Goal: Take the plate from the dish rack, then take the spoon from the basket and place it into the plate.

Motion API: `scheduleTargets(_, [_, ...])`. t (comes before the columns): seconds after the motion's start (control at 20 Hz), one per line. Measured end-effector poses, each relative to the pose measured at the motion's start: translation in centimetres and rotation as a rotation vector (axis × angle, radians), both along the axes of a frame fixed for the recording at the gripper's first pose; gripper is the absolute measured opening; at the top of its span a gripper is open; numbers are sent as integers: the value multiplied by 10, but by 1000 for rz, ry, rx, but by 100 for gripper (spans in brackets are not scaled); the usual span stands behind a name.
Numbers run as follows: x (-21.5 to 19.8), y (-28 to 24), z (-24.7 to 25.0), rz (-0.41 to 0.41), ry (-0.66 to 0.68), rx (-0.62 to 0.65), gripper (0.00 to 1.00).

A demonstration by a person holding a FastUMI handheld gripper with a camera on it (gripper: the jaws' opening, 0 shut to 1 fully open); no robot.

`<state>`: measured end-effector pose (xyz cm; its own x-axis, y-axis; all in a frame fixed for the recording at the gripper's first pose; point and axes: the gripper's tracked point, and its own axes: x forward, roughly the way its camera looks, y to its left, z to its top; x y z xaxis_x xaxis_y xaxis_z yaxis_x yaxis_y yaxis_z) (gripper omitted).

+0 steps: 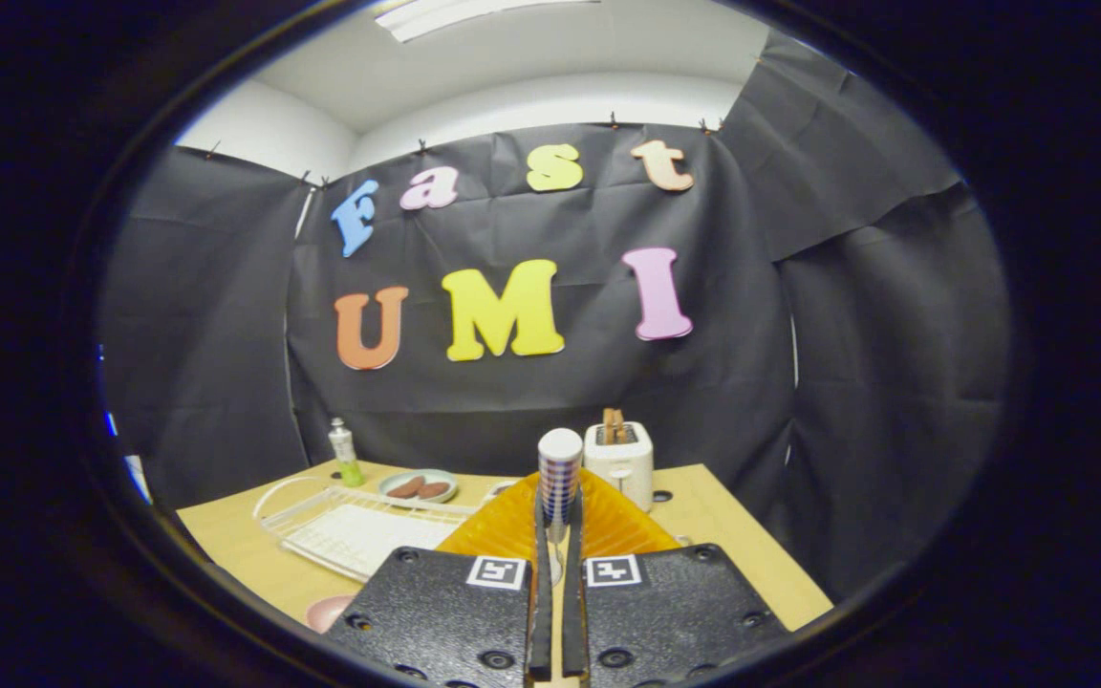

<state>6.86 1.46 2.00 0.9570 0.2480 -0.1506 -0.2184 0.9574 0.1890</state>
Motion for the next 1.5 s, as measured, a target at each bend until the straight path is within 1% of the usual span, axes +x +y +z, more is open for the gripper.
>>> scheduleTargets(0.15, [-23,45,-12,59,28,-6,9])
scheduleTargets(0.25, [-34,72,-28,91,61,-4,10])
scheduleTargets(0.55, [-55,135,-89,150,185,40,10])
scheduleTargets(0.75, [-61,160,-111,184,232,35,10])
scheduleTargets(0.9, [-61,170,-119,195,251,31,10])
scheduleTargets(1.2, [-64,181,-136,242,326,102,14])
scheduleTargets(1.25, [-64,177,-136,234,332,108,17])
scheduleTargets(1.3, [-62,174,-134,226,323,111,17])
scheduleTargets(1.4, [-60,166,-128,200,302,90,25])
scheduleTargets(1.5, [-58,158,-121,179,275,75,48])
